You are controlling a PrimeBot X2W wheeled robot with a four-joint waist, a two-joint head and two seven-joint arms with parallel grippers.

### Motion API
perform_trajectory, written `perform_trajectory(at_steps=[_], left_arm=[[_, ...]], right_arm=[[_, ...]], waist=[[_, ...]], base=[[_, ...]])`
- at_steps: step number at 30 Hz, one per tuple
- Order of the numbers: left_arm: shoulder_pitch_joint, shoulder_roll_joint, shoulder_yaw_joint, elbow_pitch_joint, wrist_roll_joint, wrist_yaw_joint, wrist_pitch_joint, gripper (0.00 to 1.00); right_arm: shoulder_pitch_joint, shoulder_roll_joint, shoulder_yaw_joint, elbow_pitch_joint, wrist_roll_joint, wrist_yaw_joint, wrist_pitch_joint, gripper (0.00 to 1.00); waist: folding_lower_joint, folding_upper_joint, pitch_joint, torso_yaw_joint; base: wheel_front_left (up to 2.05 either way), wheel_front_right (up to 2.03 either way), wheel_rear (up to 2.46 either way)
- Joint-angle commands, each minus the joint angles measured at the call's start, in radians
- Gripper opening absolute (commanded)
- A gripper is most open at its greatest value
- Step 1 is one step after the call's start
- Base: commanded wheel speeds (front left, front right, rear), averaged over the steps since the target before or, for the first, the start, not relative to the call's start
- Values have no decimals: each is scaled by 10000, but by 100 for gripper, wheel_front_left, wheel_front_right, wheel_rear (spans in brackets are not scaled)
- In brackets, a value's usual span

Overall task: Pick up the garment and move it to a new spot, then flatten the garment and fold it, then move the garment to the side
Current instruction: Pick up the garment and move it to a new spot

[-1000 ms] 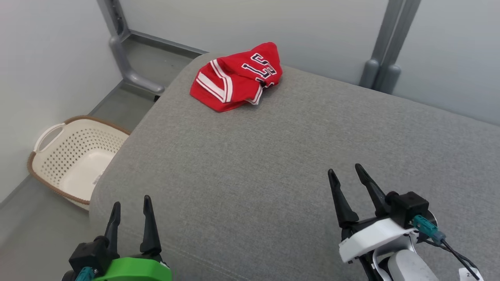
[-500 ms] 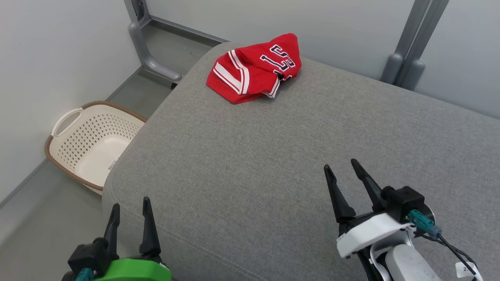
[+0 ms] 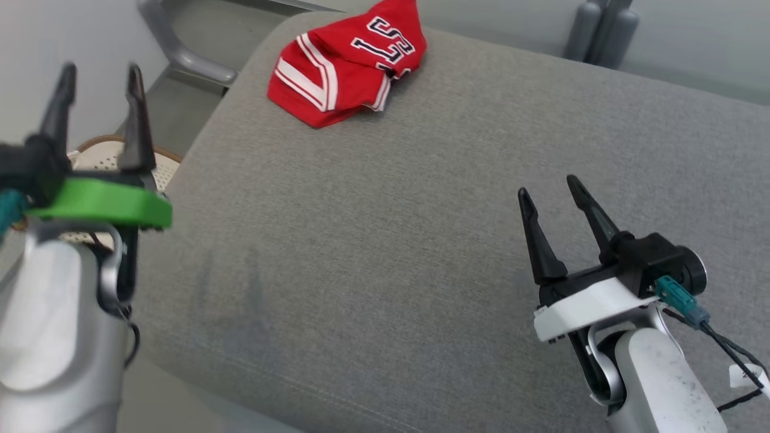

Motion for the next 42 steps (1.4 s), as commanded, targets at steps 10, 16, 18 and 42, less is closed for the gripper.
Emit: perform_trajectory(at_steps=[10,16,18,42], left_arm=[[-4382,1383,-303,2596,-29,-718,1835,100],[-5404,1639,-666,4313,-698,-885,2672,100],[-5570,1623,-780,4806,-971,-891,2908,100],[-6029,1737,-1970,7717,-1922,-703,1835,0]], right_arm=[[-733,-39,-223,-994,-423,-3,208,100],[-862,-30,-497,-1563,-491,-3,179,100],[-875,-28,-531,-1697,-486,-3,170,100],[-732,-31,-575,-2136,-647,-3,235,100]], waist=[[0,0,3162,-3573],[0,0,3819,-4289],[0,0,3969,-4425],[0,0,3904,-4353]], base=[[0,0,0],[0,0,0],[0,0,0],[0,0,0]])
